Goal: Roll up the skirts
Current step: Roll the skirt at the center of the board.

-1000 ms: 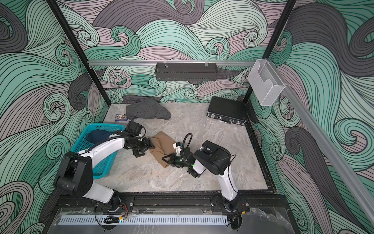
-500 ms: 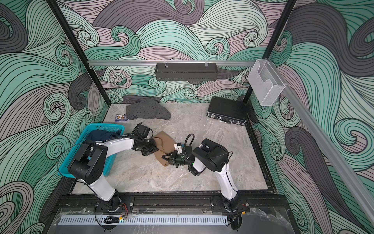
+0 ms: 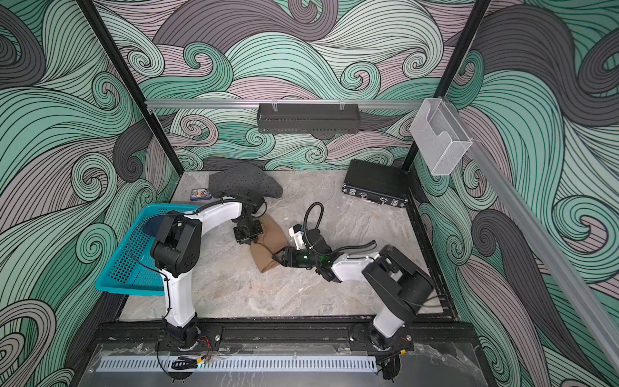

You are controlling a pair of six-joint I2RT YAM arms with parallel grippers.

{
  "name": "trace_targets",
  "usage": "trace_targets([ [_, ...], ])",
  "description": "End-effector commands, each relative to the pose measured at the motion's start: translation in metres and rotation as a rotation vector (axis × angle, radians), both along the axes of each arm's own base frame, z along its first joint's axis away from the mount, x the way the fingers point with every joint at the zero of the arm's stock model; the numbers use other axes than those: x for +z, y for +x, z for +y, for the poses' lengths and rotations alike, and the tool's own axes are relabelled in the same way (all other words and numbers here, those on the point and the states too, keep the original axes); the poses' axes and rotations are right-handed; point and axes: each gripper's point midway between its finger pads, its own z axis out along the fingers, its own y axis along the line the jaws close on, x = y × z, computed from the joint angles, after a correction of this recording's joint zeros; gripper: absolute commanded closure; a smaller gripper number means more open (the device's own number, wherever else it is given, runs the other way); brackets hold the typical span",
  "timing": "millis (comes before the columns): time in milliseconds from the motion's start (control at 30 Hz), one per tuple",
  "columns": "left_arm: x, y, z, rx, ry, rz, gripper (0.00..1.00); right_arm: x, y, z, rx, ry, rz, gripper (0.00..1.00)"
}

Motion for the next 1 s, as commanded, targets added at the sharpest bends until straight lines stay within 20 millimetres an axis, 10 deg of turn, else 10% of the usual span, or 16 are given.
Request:
trace_targets([
  [0, -0.002, -0.039, 0.041, -0.056, 0.199, 0.207, 1.0, -0.004, -0.004, -0.018, 0.088, -0.338, -0.401, 0.4],
  [200, 0.005, -0.044, 0.037, -0.071, 0.187, 0.278, 1.0, 0.034, -0.035, 0.028, 0.277, -0.415, -0.886, 0.37],
  [300, 0.006, -0.046, 0.035, -0.093, 0.194, 0.322, 1.0, 0.024, -0.049, 0.054, 0.369, -0.454, -0.996, 0.17],
  [633, 0.006, -0.053, 0.034, -0.104, 0.2, 0.385, 1.0, -0.026, -0.045, 0.116, 0.399, -0.717, -1.162, 0.16],
  [767, 0.006, -0.054, 0.029, -0.098, 0.175, 0.392, 1.0, -0.047, -0.029, 0.117, 0.35, -0.823, -1.122, 0.33],
  [967, 0.007, -0.05, 0.022, -0.085, 0.139, 0.378, 1.0, -0.061, -0.02, 0.107, 0.253, -0.831, -1.015, 0.94],
])
